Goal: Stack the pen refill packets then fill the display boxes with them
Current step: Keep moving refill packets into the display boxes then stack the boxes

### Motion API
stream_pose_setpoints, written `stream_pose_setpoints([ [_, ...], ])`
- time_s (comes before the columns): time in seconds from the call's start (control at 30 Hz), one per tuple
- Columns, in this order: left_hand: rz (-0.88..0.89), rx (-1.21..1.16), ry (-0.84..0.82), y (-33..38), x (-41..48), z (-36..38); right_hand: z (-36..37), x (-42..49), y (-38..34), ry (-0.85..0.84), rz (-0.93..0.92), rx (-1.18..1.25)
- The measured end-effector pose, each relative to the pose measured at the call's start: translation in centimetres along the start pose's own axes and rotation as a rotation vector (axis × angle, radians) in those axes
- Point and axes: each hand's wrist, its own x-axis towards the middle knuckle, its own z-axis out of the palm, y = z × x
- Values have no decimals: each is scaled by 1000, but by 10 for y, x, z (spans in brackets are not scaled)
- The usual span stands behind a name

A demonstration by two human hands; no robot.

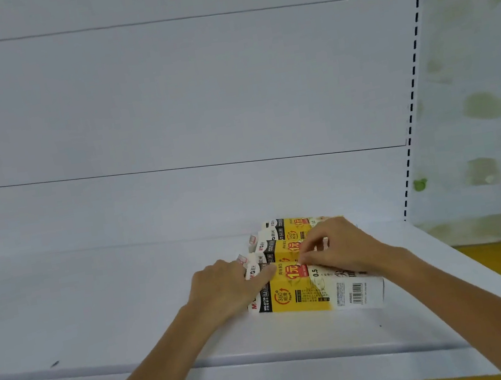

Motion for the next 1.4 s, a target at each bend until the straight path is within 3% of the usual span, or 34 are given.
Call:
stream_pose_setpoints([
  [0.1,-113,-224,52,-11,11,1,5,4,7,132,-38,-207],
  [0.2,-251,-562,216,-39,30,7,4,10,11,6,137,-214],
  [0.3,-166,-561,65,-51,39,17,5,13,13,-102,227,-54],
  [0.37,-125,-545,42,-48,43,24,6,15,14,-81,202,-1],
  [0.63,-87,-976,379,-36,49,14,8,13,22,141,26,54],
  [0.73,-39,-1120,371,-30,48,2,7,15,23,203,-35,48],
  [1.0,81,-849,507,-14,53,1,8,15,19,218,-143,1],
  [1.13,235,-686,478,-11,52,6,8,13,21,204,-153,-22],
  [1.3,235,-1081,239,-19,48,0,9,15,24,219,-156,-17],
  [1.4,178,-1112,267,-17,48,-3,9,15,23,211,-148,-21],
])
